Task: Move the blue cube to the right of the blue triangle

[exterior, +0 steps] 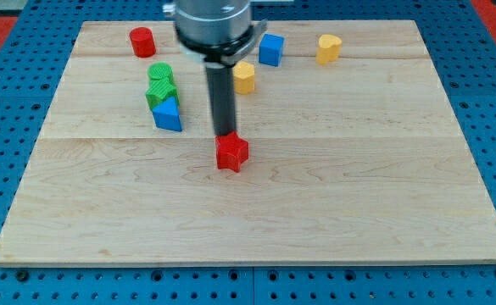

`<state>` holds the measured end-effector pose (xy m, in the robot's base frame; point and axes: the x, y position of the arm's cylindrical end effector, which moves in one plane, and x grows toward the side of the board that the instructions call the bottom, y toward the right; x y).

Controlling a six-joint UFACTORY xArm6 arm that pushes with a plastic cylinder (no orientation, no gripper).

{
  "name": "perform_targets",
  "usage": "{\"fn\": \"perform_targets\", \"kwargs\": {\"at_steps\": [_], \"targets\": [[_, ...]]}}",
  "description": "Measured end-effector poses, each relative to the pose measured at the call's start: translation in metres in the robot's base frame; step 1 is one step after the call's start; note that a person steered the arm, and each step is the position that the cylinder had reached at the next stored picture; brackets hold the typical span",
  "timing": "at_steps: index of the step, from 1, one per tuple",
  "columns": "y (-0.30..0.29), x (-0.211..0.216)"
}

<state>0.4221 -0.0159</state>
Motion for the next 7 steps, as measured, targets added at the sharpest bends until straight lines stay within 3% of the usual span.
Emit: {"fn": "perform_targets", "kwargs": {"at_steps": [3,5,6,7], "targets": [[0.089,-0.149],[0.058,-0.203],[0.046,-0.212],[0.035,-0.184]]}}
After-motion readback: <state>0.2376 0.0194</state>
